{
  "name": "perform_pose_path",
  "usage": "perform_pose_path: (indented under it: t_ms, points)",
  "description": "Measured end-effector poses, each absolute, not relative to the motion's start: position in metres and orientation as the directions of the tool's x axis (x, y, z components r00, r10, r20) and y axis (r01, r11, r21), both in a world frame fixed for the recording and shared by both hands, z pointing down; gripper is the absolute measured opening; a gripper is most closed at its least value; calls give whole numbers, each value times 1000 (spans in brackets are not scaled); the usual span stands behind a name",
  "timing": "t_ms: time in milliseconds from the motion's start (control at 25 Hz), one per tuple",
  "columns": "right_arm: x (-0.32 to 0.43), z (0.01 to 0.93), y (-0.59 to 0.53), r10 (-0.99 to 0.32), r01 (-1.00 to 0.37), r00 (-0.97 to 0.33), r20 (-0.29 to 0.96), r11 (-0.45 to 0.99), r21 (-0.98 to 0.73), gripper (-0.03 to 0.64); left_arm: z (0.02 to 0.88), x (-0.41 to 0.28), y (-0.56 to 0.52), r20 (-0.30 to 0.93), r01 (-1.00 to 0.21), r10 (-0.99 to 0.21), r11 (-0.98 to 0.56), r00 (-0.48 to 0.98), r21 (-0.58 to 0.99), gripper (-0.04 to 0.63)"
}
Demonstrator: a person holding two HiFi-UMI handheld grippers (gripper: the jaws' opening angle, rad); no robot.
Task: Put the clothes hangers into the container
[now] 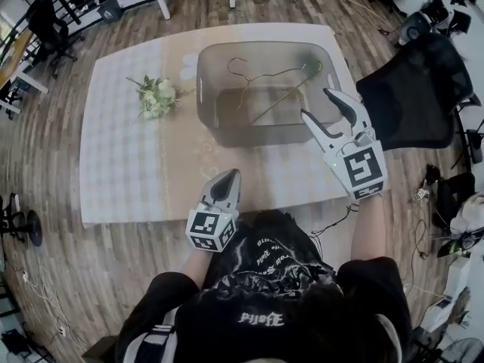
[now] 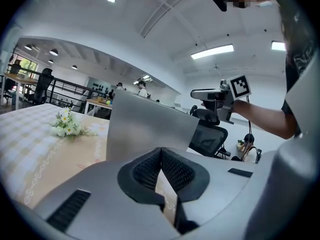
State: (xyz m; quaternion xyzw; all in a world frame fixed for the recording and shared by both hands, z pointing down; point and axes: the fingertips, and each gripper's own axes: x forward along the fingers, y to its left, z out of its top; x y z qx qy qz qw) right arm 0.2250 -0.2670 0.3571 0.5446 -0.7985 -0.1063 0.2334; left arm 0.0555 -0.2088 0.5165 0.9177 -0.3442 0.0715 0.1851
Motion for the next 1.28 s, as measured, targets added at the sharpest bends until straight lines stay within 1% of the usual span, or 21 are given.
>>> perform_pose_path:
  t_ms: [80,160,320,400,520,600,680,880,1160,1280]
  points:
    - [222,358,-249,-932,-833,-307,194,362,418,242,512,58,-208,245,-639,-590,-715,769,284,20]
    - [219,366,-230,-943,-867,-293,160,333,372,242,507,61,-206,232,-617,-572,-738,787,272,20]
    - [217,401,-201,-952,-910,-234,198,286,300,242,499,63,-200,212,-591,-552,-765,806,257,20]
    - [216,421,-187,-950,-940,-209,234,261,220,242,500,63,-196,216,-579,-538,-774,815,257,20]
    - [208,440,-168,-944,-961,-229,238,258,99,242,504,59,-193,229,-573,-527,-778,818,257,20]
    - [201,449,-158,-943,-965,-234,236,255,64,236,504,57,-191,231,-572,-526,-780,819,253,20]
    - [199,461,-151,-943,-971,-213,258,233,51,218,501,57,-188,227,-569,-524,-784,821,247,20]
    - [198,484,-147,-936,-976,-210,284,216,-8,222,497,51,-191,213,-579,-539,-780,815,239,20]
    - [207,483,-151,-938,-978,-193,289,209,23,221,497,45,-196,212,-596,-557,-767,803,237,20]
    - [204,483,-156,-939,-976,-198,282,217,35,187,500,44,-199,220,-598,-558,-765,800,237,20]
